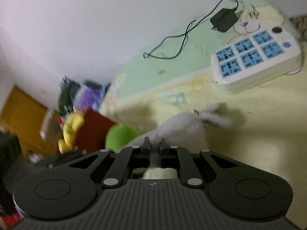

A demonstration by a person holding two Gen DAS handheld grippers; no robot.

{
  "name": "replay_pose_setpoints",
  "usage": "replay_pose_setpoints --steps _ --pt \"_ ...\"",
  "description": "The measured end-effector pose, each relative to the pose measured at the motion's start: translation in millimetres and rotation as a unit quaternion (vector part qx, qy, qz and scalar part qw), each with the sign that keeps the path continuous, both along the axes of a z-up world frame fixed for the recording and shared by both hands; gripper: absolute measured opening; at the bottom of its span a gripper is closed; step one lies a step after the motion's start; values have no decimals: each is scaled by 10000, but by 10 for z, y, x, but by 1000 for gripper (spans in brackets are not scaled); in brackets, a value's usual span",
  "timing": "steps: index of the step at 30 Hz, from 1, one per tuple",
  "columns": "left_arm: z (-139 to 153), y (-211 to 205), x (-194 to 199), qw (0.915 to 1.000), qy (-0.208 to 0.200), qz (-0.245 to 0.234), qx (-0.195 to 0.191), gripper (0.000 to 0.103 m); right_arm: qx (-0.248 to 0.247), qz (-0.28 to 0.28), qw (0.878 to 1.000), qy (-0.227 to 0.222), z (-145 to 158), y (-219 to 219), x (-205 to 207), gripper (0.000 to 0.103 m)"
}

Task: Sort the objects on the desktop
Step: 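Close both grippers on the white bunny with plaid bow and lift it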

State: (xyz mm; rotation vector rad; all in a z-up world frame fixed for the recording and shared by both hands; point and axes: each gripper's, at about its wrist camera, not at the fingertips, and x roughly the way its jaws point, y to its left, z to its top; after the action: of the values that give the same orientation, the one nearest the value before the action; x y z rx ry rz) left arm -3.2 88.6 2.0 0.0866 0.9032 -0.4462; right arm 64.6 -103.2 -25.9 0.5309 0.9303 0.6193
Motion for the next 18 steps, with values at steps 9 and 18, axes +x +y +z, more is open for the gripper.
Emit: replay_pose_setpoints --steps 9,18 --pt "-241 -198 92 9990 350 -277 33 77 404 13 9981 467 -222 -109 -118 22" --pt "-376 -238 264 9984 506 -201 157 77 1266 -1208 9823 671 -357 -552 -144 33"
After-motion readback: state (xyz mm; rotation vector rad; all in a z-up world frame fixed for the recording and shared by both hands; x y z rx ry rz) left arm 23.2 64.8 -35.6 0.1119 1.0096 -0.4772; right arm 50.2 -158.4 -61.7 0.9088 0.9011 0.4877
